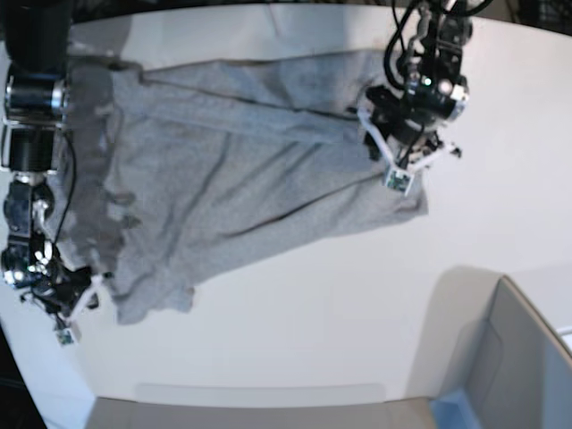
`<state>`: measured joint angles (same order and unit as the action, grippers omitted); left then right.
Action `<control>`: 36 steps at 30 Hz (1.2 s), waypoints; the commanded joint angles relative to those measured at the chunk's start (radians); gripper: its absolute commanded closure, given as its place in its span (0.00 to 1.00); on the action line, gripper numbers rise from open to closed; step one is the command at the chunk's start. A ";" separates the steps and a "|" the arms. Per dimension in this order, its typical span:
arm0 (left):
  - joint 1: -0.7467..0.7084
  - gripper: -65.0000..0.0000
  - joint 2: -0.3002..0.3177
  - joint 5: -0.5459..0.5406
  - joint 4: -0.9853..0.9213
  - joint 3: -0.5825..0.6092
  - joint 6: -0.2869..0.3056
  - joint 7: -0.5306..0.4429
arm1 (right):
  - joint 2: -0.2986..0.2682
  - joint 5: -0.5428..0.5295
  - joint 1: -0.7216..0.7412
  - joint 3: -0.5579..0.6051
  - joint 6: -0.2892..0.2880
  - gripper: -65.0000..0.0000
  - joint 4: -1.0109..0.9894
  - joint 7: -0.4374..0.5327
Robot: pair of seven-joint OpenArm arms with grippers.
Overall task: Layout the t-shirt on the table in an organized manner, then fold the t-shirt properly
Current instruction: 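Grasp the shirt fabric with the left gripper and drag it toward the right gripper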
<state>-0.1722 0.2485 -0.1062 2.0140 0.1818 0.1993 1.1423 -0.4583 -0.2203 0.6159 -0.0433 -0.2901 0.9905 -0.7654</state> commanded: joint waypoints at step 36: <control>0.013 0.64 -0.005 0.003 -0.201 0.532 -0.007 0.018 | -0.056 -0.004 -0.489 -0.165 0.225 0.73 0.195 -0.029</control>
<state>-0.1558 0.2264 -0.1406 1.8164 0.7250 0.2108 1.0988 -0.5026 -0.2577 0.1337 -0.2073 -0.0696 1.1877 -0.7170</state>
